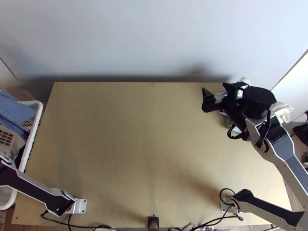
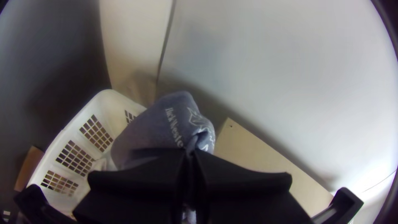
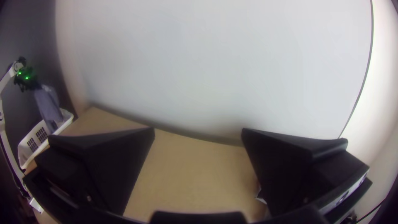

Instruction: Fold the t-shirt

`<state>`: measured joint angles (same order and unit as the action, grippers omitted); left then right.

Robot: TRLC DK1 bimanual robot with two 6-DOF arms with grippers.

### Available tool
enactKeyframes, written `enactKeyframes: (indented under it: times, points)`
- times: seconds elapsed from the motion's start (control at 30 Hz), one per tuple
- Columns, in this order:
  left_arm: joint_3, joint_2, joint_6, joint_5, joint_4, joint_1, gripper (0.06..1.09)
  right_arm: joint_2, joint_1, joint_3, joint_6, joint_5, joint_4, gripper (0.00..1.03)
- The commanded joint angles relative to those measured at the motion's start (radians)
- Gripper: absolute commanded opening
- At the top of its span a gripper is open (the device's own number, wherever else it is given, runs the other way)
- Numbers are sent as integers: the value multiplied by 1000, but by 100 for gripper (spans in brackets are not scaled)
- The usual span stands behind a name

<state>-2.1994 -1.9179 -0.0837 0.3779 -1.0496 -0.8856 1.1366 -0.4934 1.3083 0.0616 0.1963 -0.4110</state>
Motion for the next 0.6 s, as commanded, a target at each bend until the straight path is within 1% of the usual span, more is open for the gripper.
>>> enactKeyframes:
  times: [0.0, 0.2, 0.37, 0.57]
  points:
    - [33, 56, -36, 23, -72, 79, 9, -18, 1, -29, 0, 0, 18, 97]
    - [132, 142, -50, 24, -79, 229, 9, -61, 10, -84, -13, 2, 43, 97]
    - [294, 230, -59, 24, -63, 398, 9, -97, 21, -116, -29, 2, 64, 97]
    - [527, 341, -16, 10, 7, 597, 9, -127, 30, -130, -54, 2, 64, 97]
